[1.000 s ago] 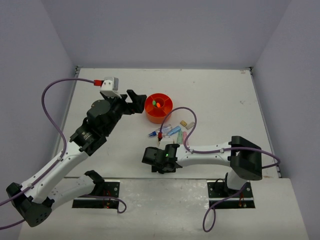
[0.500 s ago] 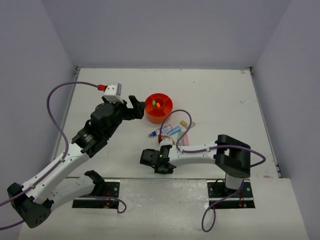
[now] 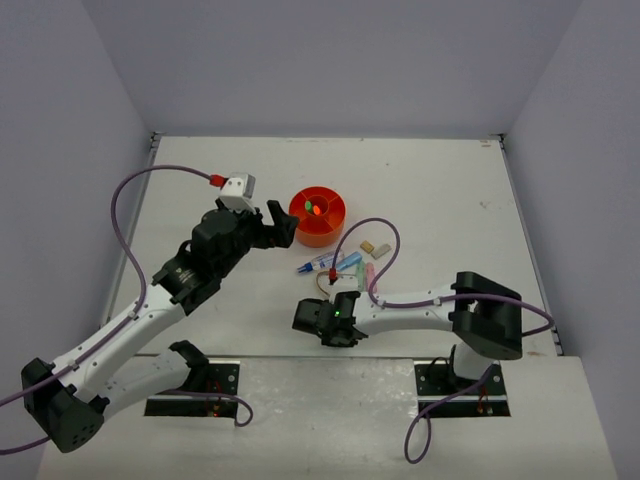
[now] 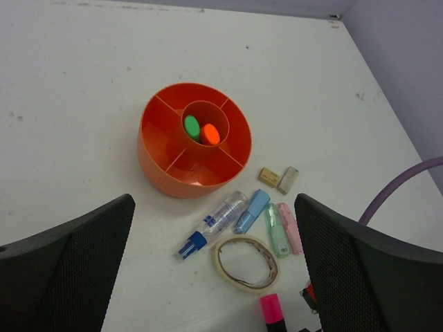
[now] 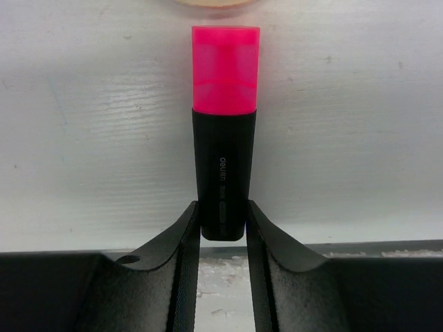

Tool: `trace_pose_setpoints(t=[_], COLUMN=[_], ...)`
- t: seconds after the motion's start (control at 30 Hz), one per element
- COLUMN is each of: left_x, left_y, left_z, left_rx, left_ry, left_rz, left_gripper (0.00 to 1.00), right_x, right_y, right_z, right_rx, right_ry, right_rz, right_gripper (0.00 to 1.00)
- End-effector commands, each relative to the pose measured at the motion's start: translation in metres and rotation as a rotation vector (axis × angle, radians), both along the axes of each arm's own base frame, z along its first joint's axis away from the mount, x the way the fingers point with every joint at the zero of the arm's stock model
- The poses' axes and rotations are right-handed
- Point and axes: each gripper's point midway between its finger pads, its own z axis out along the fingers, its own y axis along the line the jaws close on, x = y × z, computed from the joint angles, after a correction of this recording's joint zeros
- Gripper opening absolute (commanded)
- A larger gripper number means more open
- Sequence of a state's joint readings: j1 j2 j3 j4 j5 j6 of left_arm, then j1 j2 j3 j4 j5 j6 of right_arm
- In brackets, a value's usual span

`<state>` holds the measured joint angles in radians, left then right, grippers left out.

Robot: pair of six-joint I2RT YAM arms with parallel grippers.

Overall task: Sort the stationery into containers
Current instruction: Pick up the pen from the corner of the board.

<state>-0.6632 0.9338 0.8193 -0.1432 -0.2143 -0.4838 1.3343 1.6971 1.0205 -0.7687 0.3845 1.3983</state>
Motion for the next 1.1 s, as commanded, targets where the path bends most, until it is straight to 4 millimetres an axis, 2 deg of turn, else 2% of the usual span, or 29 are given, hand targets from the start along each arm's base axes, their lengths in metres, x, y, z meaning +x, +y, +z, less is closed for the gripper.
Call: trace_pose_setpoints(t=[0.0, 0.07, 0.1, 0.17, 0.2, 0.37, 0.43, 0.53, 0.7, 0.77, 0.87, 0.93, 0.97, 1.0, 1.07], left_x=[-0.012, -0.023, -0.029, -0.043, -0.047, -0.071, -0.072, -0.089, -0.105, -0.108, -0.106, -0.1, -0.094, -0.087, -0.071], left_y=[-0.028, -0.046, -0.054, -0.077, -0.082, -0.106, -0.112, -0.133, -0.165, -0.17, -0.172, -0.169, -0.167, -0.165, -0.157], left_z=[-0.002, -0.004, -0.008, -0.001, -0.008, -0.015, -0.019, -0.019, -0.023, -0.023, -0.02, -0.021, -0.019, -0.017, -0.021], left_rx=[-0.078, -0.146, -0.178, -0.269, -0.299, -0.427, -0.444, -0.483, -0.45, -0.451, -0.444, -0.419, -0.392, -0.361, -0.29], left_ry=[0.033, 0.07, 0.101, 0.12, 0.162, 0.229, 0.245, 0.284, 0.325, 0.325, 0.316, 0.31, 0.279, 0.252, 0.211], left_rz=[-0.141, -0.242, -0.279, -0.41, -0.433, -0.603, -0.63, -0.726, -0.786, -0.803, -0.801, -0.762, -0.738, -0.707, -0.618], left_gripper=[1.0, 1.0, 1.0, 1.0, 1.0, 1.0, 0.99, 0.92, 0.66, 0.43, 0.0, 0.0, 0.0, 0.0, 0.0], right_x=[0.013, 0.019, 0.024, 0.033, 0.038, 0.044, 0.044, 0.044, 0.047, 0.047, 0.048, 0.049, 0.05, 0.05, 0.05], right_y=[-0.006, 0.002, -0.002, -0.008, -0.011, -0.011, -0.009, -0.009, -0.019, -0.022, -0.027, -0.032, -0.033, -0.034, -0.036], right_z=[0.045, 0.063, 0.07, 0.083, 0.093, 0.127, 0.133, 0.153, 0.17, 0.172, 0.173, 0.171, 0.171, 0.17, 0.169], right_rx=[0.07, 0.118, 0.116, 0.11, 0.106, 0.196, 0.226, 0.299, 0.322, 0.321, 0.316, 0.305, 0.304, 0.304, 0.305], right_ry=[-0.14, -0.21, -0.25, -0.326, -0.369, -0.469, -0.486, -0.532, -0.572, -0.577, -0.584, -0.585, -0.585, -0.585, -0.586], right_rz=[0.045, 0.177, 0.206, 0.244, 0.267, 0.337, 0.354, 0.368, 0.34, 0.336, 0.321, 0.301, 0.297, 0.294, 0.285], right_gripper=[0.0, 0.0, 0.0, 0.0, 0.0, 0.0, 0.0, 0.0, 0.0, 0.0, 0.0, 0.0, 0.06, 0.18, 0.62])
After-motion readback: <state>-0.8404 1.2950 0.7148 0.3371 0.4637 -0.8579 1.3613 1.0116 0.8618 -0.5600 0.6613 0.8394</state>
